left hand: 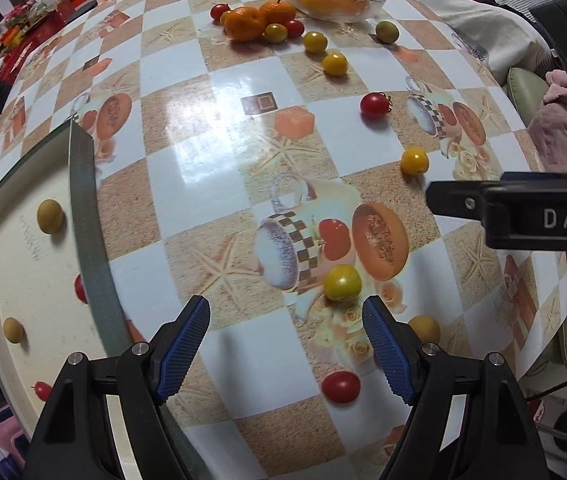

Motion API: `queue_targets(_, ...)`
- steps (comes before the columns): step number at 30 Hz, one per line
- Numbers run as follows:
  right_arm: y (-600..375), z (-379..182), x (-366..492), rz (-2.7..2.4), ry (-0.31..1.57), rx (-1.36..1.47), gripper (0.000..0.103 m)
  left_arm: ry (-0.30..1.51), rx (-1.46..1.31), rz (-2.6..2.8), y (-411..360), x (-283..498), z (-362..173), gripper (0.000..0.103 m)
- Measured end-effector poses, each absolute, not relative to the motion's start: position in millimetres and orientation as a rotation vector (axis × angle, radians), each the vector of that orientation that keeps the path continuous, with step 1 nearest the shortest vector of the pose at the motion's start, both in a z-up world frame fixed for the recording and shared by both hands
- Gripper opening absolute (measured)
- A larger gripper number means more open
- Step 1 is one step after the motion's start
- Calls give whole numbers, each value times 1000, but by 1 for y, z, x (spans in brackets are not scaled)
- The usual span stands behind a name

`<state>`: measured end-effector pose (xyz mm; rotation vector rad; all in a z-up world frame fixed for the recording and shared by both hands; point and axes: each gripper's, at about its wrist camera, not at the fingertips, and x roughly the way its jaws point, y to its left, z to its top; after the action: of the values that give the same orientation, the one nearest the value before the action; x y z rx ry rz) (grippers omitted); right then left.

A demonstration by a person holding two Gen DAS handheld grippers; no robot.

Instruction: Organize fruits

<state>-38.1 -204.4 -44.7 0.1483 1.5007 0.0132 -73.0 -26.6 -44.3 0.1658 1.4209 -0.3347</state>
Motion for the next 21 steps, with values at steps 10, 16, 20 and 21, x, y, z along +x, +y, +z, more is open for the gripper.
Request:
queue_targets(10,-177,-60,-10,131,1491,62,58,1439,142,-286,-38,-64,-61,79)
queue_targets(16,-151,-62,0,128,1479,-18,37,1458,178,-269,-49,-68,-68,61)
queue_targets(20,-153,-59,-8,165,1476,8,23,1454,213,-285,-58,-73,-68,47)
queue_targets(21,-157,-59,-12,167,1473,6,23,1451,214,-290,-60,-74,-67,42)
